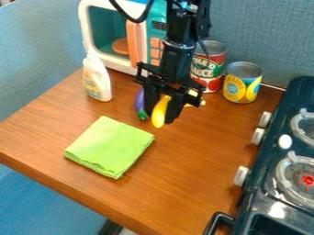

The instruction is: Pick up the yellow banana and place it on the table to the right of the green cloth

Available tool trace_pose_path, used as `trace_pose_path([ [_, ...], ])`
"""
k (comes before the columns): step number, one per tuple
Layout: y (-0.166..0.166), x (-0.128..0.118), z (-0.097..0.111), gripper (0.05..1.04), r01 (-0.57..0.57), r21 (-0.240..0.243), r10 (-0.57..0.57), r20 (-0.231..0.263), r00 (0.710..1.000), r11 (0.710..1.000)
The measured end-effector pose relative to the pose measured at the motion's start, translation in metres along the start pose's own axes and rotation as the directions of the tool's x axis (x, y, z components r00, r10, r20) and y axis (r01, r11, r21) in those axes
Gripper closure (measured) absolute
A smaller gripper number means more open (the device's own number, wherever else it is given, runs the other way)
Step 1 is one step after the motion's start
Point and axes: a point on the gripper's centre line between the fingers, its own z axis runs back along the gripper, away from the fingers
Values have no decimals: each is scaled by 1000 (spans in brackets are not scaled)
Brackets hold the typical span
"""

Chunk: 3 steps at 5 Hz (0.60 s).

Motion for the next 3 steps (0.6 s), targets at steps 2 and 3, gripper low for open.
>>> trace_pose_path([
  [2,-11,6,-3,584,50,-74,-50,2,999,996],
  [3,-14,-8,-51,584,34,-77,-34,-6,999,996],
])
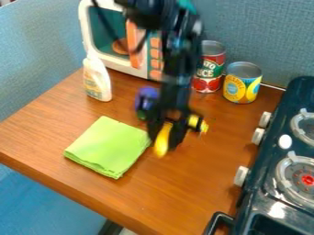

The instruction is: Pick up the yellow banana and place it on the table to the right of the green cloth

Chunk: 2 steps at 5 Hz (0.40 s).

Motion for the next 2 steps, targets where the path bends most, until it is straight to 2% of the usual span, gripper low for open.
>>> trace_pose_path([
  [1,-3,-1,-23,584,2,-23,-1,37,999,1000],
  [2,-3,-5,-24,584,24,-31,-22,82,996,999],
])
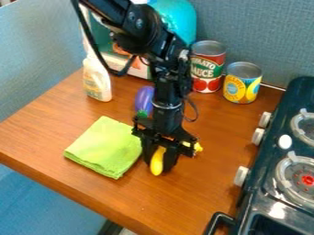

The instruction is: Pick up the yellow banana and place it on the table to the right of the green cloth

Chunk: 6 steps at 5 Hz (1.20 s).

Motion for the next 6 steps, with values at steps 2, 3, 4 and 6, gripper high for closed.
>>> trace_pose_path([
  [2,-3,4,1,260,-2,-1,2,0,1000,1000],
  [3,-3,0,4,91,-13,-2,13,7,1000,1000],
  [4,-3,-1,35,83,-28,-10,29,79,996,1000],
  [6,29,-39,111,83,-78,5,75,210,975,997],
])
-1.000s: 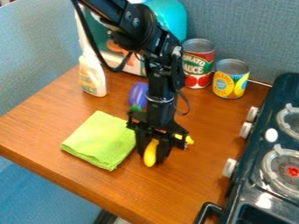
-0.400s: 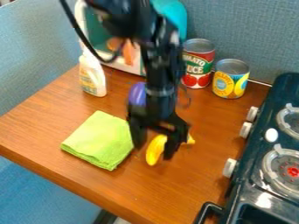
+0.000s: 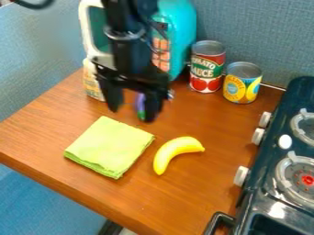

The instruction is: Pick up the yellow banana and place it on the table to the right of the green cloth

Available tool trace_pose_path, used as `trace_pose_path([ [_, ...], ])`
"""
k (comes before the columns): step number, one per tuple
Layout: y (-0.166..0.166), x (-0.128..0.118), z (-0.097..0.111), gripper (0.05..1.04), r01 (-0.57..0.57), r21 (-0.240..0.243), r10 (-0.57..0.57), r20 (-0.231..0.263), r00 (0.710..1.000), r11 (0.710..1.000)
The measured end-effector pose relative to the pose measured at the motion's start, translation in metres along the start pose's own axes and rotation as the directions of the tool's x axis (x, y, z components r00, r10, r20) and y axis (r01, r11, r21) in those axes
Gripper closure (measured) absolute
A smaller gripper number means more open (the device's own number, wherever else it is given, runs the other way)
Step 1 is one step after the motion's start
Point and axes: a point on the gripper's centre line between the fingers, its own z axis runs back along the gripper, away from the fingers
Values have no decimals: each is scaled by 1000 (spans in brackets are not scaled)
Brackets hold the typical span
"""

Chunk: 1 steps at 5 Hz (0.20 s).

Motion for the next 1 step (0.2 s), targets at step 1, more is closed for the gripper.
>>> trace_pose_path([
  [1,39,-5,3,83,-65,68,67,-29,997,996],
])
